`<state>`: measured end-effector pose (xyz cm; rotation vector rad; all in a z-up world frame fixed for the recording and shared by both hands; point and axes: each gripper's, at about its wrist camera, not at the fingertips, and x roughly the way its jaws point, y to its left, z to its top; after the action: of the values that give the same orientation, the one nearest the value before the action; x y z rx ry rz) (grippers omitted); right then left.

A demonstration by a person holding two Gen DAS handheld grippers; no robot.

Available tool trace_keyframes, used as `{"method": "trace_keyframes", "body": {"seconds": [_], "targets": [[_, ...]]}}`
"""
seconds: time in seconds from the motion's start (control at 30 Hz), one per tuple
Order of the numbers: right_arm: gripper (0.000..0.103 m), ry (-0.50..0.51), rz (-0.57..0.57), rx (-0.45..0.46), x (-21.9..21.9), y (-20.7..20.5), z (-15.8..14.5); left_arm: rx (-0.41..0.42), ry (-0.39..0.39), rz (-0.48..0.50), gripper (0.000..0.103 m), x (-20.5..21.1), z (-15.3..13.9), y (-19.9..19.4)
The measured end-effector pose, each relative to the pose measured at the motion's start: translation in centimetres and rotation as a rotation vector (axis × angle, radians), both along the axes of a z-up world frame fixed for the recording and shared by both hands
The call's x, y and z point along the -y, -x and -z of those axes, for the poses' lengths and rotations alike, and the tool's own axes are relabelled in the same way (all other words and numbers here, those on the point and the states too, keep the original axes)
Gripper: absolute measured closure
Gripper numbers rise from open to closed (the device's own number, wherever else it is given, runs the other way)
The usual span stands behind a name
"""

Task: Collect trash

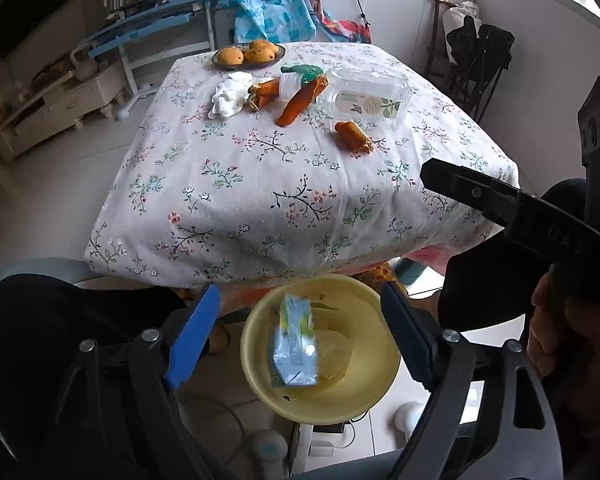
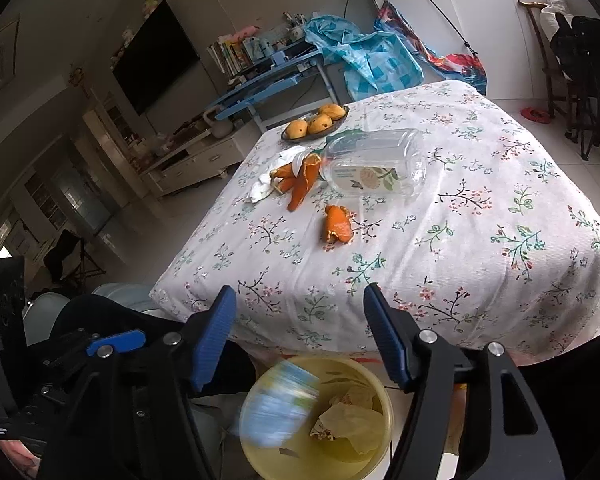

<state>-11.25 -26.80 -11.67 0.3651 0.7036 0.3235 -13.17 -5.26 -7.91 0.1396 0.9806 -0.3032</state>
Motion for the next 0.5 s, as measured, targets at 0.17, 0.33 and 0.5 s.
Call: {"method": "trace_keyframes", "body": {"seconds": [0.17,0.33,0.5], "targets": [[0.037,0.038,0.009,0.037,-0.3,0.4,-0.5,0.149,-0.030,-0.050,0.013,0.1,-1.6,-0.1],[0.033,0.093,0.004,0.085,-1.1,0.8,-1.0,0.284,-0.045,-0.125,0.009,-0.5,-2.3,-0.8],[0.031,0.116,-0.004,0.103,-1.6,0.9,-1.2,0.273,-0.088,-0.174,0.008,-1.0,-1.0,-1.9]]}}
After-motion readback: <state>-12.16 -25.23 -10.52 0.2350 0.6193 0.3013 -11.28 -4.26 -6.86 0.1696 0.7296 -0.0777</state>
